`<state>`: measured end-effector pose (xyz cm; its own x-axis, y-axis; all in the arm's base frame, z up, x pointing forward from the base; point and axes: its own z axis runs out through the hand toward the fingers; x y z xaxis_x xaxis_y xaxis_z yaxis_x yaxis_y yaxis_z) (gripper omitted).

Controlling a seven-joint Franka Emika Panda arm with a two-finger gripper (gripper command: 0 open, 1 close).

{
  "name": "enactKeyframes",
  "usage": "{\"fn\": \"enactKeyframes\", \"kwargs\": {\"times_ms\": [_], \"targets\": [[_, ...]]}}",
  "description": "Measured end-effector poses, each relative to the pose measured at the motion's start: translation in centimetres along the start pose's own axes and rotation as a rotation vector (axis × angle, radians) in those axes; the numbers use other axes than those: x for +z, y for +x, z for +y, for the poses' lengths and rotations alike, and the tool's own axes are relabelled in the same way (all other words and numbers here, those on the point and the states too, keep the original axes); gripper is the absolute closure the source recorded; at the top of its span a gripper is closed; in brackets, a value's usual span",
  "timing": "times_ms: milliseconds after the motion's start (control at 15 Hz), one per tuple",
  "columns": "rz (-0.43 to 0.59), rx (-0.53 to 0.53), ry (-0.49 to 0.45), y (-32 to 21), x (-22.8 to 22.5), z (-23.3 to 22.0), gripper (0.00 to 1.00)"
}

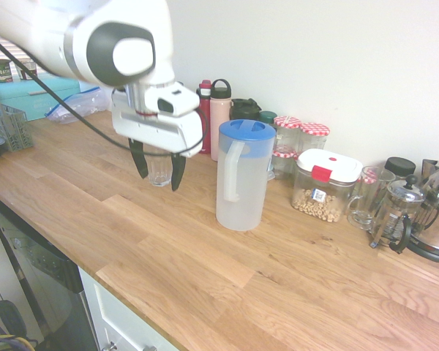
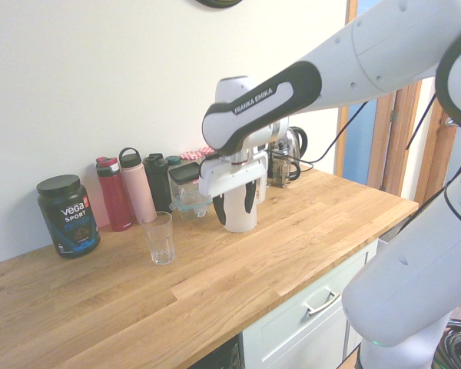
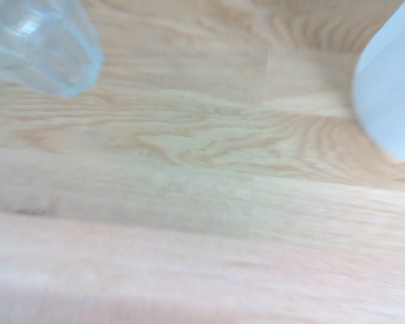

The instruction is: Pour me some water

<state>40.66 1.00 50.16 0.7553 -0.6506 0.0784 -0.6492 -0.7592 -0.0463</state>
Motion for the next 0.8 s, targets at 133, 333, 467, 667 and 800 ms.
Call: {"fn": "enactKeyframes", "kwargs": {"times_ms": [133,333,467,667,800], "targets": [[0.014,-0.023,0.0,1.3,-4.3,0.5,0.0],[0.041,-0.069,0.004,4.8,-9.1,3.0,0.0],[0.042,-0.108,0.01,7.4,-10.3,4.7,0.0],[0.03,-0.107,0.009,11.3,-9.7,7.1,0.0],[0.013,-0.101,0.002,12.8,-8.1,7.9,0.0]]}}
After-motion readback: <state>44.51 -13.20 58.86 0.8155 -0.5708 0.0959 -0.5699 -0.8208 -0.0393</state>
